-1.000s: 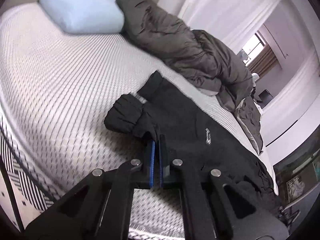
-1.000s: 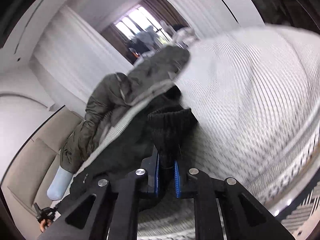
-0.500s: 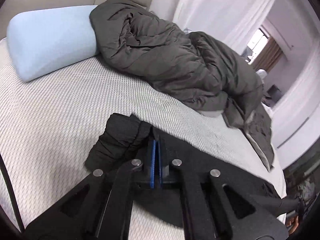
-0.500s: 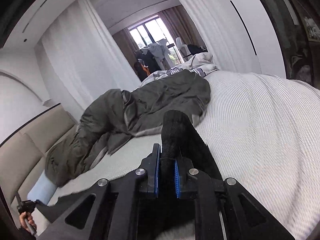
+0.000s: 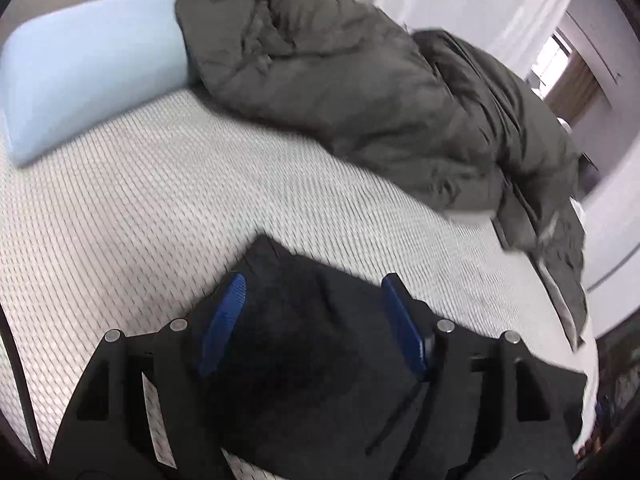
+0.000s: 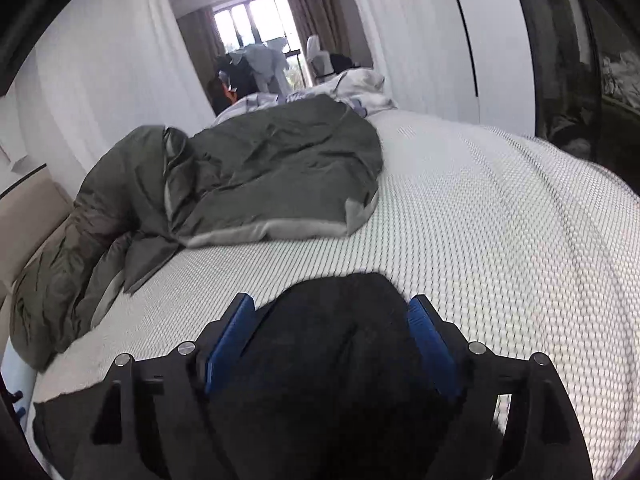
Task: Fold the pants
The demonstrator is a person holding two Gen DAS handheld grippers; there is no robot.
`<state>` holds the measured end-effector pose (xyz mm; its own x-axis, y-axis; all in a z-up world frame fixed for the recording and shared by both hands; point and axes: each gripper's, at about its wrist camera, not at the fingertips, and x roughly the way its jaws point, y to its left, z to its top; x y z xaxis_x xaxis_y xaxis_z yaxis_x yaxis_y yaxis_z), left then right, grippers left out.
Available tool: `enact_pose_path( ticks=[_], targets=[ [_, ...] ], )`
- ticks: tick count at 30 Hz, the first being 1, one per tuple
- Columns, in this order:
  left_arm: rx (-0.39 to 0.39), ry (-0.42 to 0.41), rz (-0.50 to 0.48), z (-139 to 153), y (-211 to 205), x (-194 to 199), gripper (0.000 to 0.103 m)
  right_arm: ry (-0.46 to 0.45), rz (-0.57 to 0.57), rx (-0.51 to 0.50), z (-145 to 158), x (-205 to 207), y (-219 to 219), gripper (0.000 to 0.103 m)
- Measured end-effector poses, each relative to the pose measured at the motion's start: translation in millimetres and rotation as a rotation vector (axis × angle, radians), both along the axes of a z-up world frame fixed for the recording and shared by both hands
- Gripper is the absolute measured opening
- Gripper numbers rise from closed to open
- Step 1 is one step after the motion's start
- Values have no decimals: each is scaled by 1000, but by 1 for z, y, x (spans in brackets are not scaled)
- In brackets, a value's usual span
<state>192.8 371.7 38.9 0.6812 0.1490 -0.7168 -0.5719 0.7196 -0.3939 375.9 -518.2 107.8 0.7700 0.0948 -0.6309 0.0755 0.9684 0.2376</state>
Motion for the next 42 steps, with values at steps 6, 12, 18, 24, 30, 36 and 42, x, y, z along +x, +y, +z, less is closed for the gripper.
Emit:
enact_pose_path(
  ticks=[6,12,18,24,30,36,42],
  targets=[
    [-9,5,-62,-12,-59,-9,68,48,97,1,-1,-25,39,81],
    [-68,2,-8,-35,-90,-31,70,36,123,151,-18,-61,55,90],
    [38,166,-101,-66,-114,3,64,130,228,43,-44,-61,79,90],
    [204,268,-128,-78,-125,38,0,123,257,75,-50,-60,81,90],
    [213,253,-55,-54,-98,35,1,126,268,79,-57,-51,81,90],
    [374,199,-6,-11,-74,26,91,103,290,92,-52,-43,83,90],
    [417,447,-138,-31,-44,82,91,105,311,73,-53,-37,88,90]
  ],
)
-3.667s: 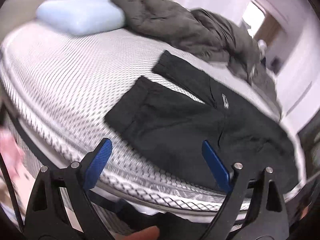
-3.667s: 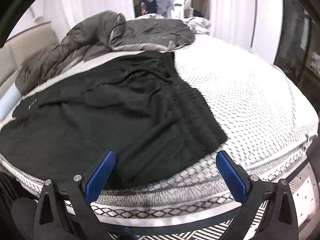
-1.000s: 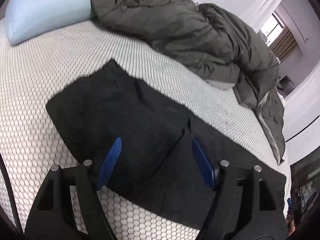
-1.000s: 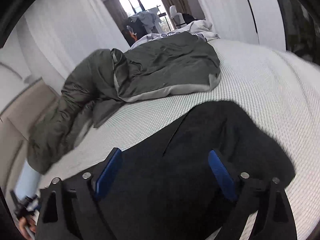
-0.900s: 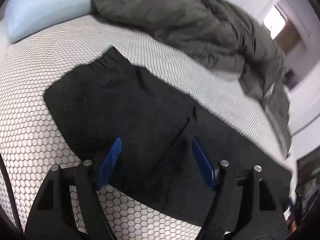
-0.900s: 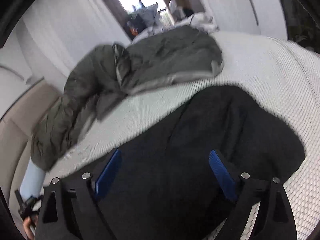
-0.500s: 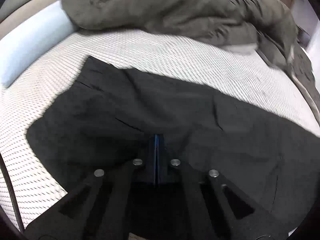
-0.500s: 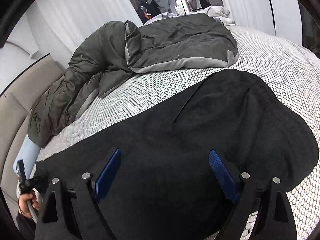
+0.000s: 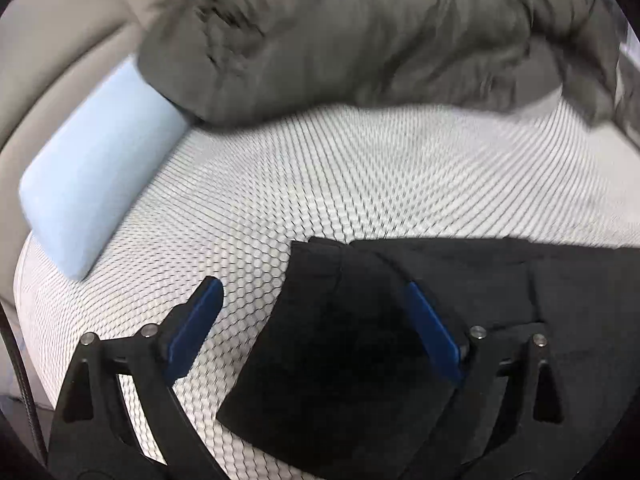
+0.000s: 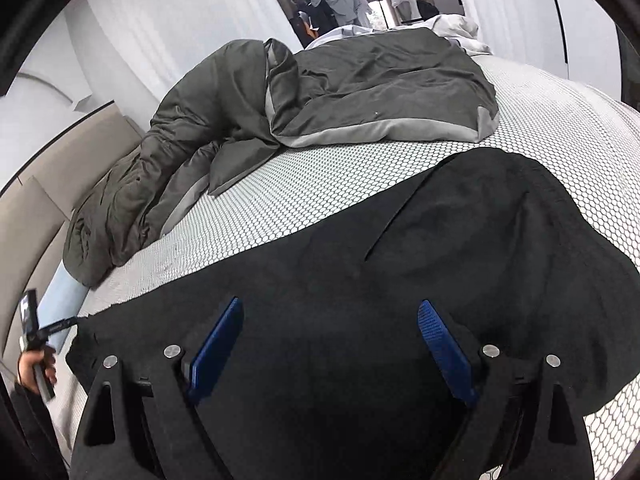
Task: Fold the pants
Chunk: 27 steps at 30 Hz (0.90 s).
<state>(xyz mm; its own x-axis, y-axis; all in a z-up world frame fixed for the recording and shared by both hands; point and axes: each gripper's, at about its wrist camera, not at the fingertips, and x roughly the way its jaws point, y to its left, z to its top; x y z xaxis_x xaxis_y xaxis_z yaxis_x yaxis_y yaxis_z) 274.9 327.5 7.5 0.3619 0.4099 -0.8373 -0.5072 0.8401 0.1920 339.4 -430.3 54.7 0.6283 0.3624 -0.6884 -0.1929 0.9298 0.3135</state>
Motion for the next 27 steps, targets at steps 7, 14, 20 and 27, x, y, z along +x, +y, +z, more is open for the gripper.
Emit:
enact_pose_path(
  ticks=[7,14,20,27],
  targets=[
    [-74,63,-45,-38,6,19,43,-20,-32,17,6,1,-11,90],
    [15,-161,-45,5,-12,7,29,-35,-68,23,10,-1,-22,90],
    [-39,-28,54,-33,3,27,48,-34,-94,30,13,-4,-33,90],
    [-206,-206,106,-4,-17,-29,86,-76,-229,93,35,-27,-99,90]
  ],
)
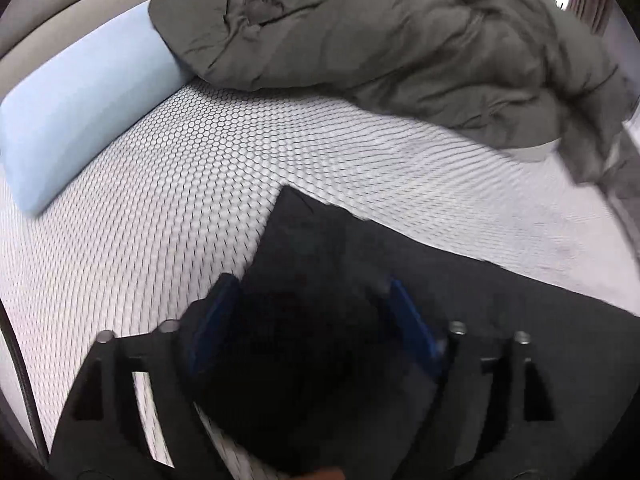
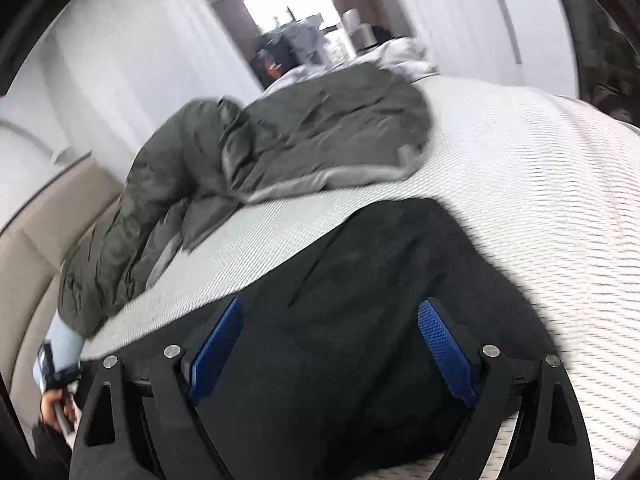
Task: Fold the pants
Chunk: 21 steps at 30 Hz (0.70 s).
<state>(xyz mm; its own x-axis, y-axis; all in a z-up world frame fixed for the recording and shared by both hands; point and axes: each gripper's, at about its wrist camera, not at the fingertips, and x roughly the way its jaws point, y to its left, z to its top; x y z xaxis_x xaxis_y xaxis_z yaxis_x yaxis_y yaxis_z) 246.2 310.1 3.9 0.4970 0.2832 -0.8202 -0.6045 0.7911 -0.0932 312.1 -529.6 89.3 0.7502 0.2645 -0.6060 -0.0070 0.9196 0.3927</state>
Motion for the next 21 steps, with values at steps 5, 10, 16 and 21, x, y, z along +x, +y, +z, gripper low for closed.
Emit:
enact_pose_path(
  ticks=[5,10,16,21],
  targets=[
    [-37,-131,-81,35,-72,-44,102,114,-98,104,-19,-7,-55,90],
    [-110,-177,-228,34,-186,-56,102,182,-126,98,-33,-14,-76,90],
    [-124,-66,-380,-12,-272,-32,102,196,-99,263,-51,-26,-93,90],
    [-93,-25,-375,-17,-293,-19,102,250,-78,392,-81,-15,-90,78]
  ],
)
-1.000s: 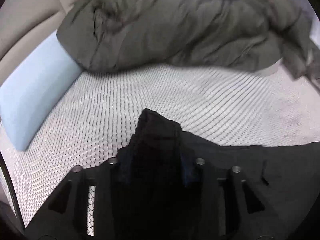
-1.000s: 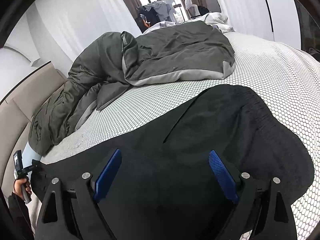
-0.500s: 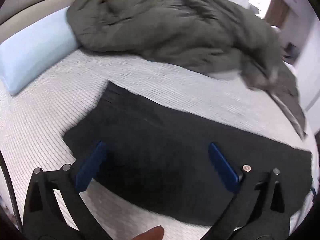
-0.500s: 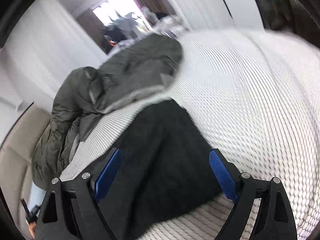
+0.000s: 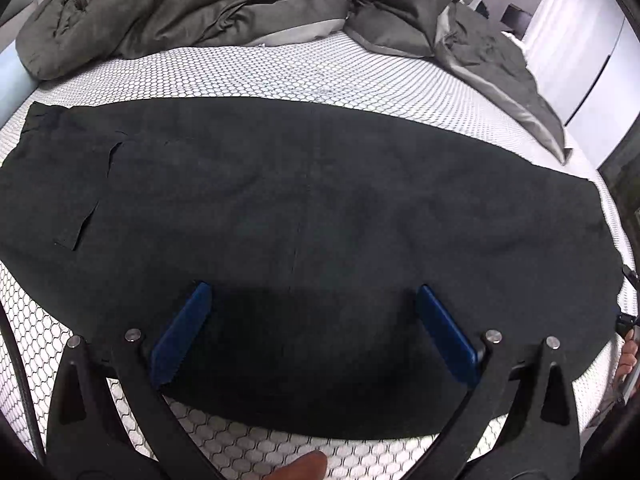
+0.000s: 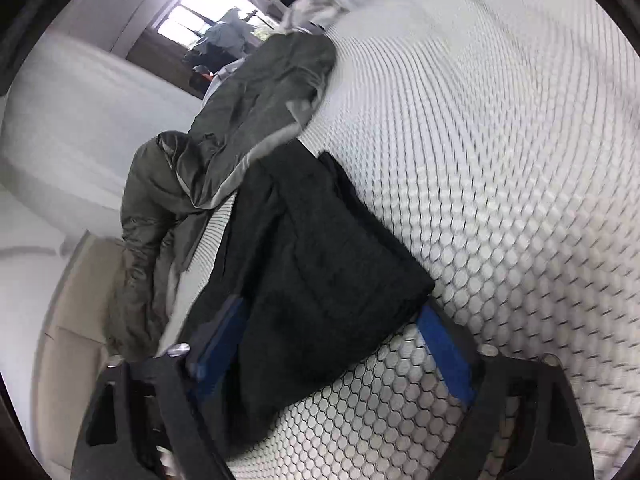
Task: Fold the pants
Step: 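Grasp the waistband with the right gripper and lift it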
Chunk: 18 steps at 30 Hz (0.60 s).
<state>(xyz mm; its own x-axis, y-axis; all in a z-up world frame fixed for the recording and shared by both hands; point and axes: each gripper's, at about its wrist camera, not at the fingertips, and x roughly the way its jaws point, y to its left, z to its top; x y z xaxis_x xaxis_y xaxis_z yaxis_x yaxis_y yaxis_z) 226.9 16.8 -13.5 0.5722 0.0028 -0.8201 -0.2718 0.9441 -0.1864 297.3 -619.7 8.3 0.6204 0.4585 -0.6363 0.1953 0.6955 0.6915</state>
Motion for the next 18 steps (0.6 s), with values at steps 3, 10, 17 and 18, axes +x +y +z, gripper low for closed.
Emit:
enact_pose_path(
  ticks=[3,10,17,18],
  targets=[
    [15,27,-3,-15,5,13,102,-8,-33,31,-8,2,1,47],
    [54,34,-57,-29,24,26,102,-175,-63,-43,30,-11,0,13],
    [-34,-64,52,-3,58,-9,102,5,-184,-9,6,-9,-19,47],
    [-51,-89,84,1,66,-18,102,-13,-190,-17,11,-12,-19,53]
  ],
)
